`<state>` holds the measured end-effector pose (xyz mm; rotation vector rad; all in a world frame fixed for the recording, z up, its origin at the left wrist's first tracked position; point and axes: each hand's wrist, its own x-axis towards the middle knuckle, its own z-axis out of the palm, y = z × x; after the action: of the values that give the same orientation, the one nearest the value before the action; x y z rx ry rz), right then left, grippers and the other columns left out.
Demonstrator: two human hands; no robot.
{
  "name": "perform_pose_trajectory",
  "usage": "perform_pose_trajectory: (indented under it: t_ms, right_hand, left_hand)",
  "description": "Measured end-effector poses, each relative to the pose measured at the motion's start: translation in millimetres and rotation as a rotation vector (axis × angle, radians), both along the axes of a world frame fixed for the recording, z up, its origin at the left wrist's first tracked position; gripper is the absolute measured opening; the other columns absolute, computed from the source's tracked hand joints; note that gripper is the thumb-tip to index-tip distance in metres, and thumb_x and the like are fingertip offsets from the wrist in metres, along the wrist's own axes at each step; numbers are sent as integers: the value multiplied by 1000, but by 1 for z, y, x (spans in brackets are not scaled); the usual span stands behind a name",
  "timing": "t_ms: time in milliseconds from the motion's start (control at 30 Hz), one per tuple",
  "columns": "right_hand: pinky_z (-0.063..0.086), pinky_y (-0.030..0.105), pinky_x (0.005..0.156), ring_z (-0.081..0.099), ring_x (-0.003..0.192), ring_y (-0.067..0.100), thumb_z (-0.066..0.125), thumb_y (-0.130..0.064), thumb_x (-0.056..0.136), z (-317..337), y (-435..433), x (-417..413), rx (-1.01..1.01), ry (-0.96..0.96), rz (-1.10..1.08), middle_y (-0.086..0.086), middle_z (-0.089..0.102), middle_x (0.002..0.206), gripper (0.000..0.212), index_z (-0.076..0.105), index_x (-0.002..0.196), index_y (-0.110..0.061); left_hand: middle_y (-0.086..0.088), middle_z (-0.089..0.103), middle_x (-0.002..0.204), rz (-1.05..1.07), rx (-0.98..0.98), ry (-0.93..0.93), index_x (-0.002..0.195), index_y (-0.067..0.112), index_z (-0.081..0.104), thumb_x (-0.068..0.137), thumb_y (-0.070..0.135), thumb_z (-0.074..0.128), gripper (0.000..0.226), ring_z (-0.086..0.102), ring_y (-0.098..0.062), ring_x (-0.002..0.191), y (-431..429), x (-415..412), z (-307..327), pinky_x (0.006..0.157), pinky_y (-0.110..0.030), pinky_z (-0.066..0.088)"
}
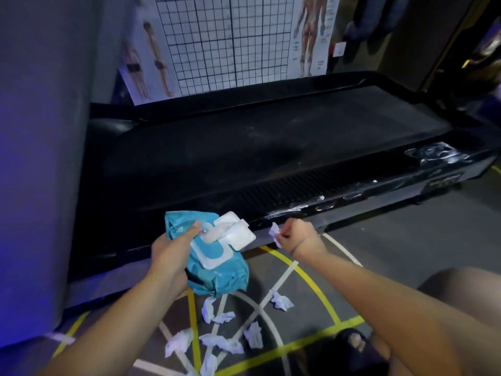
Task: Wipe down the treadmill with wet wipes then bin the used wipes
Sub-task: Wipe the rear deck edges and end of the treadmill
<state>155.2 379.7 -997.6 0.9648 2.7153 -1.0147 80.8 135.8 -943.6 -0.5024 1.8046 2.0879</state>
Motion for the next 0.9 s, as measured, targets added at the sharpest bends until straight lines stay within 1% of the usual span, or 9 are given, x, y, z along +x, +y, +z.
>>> perform_pose_trajectory:
  t_ms: [100, 167, 267, 367, 567, 633, 767, 833, 900]
  right_hand:
    - [53, 36, 73, 66, 89, 34, 60, -37, 91, -13, 5, -14, 6, -20, 36, 11, 70, 89, 25, 62, 80, -15]
    - [53, 36, 74, 66, 88, 34, 62, -32, 88, -19, 1, -28, -12, 21, 57, 10, 69, 86, 20, 58, 75, -18]
    - [51, 34, 70, 67, 83, 31, 63, -29, 85, -27, -16, -46, -50, 68, 103, 7, 66, 80, 16, 55, 73, -20]
    - [57, 40, 76, 68, 83, 29, 57, -38, 82, -36, -25, -56, -80, 99, 154, 6, 71, 89, 19, 54, 84, -20]
    - [57, 42, 74, 67, 74, 27, 38, -56, 75, -64, -7, -68, -68, 132, 219, -1, 71, 80, 33, 43, 77, -23]
    - [56, 42, 75, 65, 72, 24, 36, -53, 77, -65, -4, -66, -57, 171, 245, -4, 69, 78, 29, 41, 75, -25]
    - [52, 41, 72, 60, 70, 29, 36, -48, 79, -62, 13, -60, -89, 209, 152, -4, 67, 76, 23, 37, 75, -26]
    - [51, 42, 72, 57, 67, 29, 36, -46, 81, -51, 22, -56, -96, 205, 67, 0, 67, 74, 26, 37, 75, -21]
    - [43, 41, 75, 47, 65, 20, 41, -25, 87, -47, 34, -51, -147, 230, 15, -3, 64, 69, 20, 37, 70, -14]
  left_hand:
    - [-17, 78, 106, 94, 1, 44, 119, 5, 73, 92, 18, 81, 31, 77, -33, 93, -15, -14, 10, 82, -48, 64]
    - [-17, 78, 110, 122, 12, 44, 123, 6, 72, 92, 20, 81, 35, 77, -35, 98, -29, -24, 13, 91, -56, 60]
    - [-15, 78, 106, 144, -20, 34, 120, 6, 73, 93, 19, 79, 30, 78, -27, 84, -43, -25, 5, 79, -47, 63]
    - [-13, 79, 101, 137, -71, 38, 116, 6, 73, 93, 18, 79, 26, 78, -22, 76, -49, -27, -8, 67, -35, 62]
    - [-15, 79, 105, 131, -93, 71, 108, 9, 75, 92, 18, 81, 18, 77, -30, 91, -41, -44, -15, 87, -47, 61]
    - [-12, 79, 100, 124, -97, 67, 104, 12, 74, 93, 18, 81, 14, 78, -25, 83, -35, -48, -15, 80, -43, 63]
    - [-9, 78, 95, 85, -66, 82, 110, 9, 73, 94, 16, 79, 18, 77, -15, 66, -16, -57, -22, 50, -27, 59]
    - [-9, 79, 95, 30, -61, 91, 112, 9, 73, 94, 16, 79, 20, 78, -15, 68, -8, -60, -26, 50, -26, 59]
    - [-10, 81, 97, -51, -59, 98, 112, 9, 75, 93, 16, 80, 20, 79, -18, 75, -3, -64, -30, 58, -29, 62]
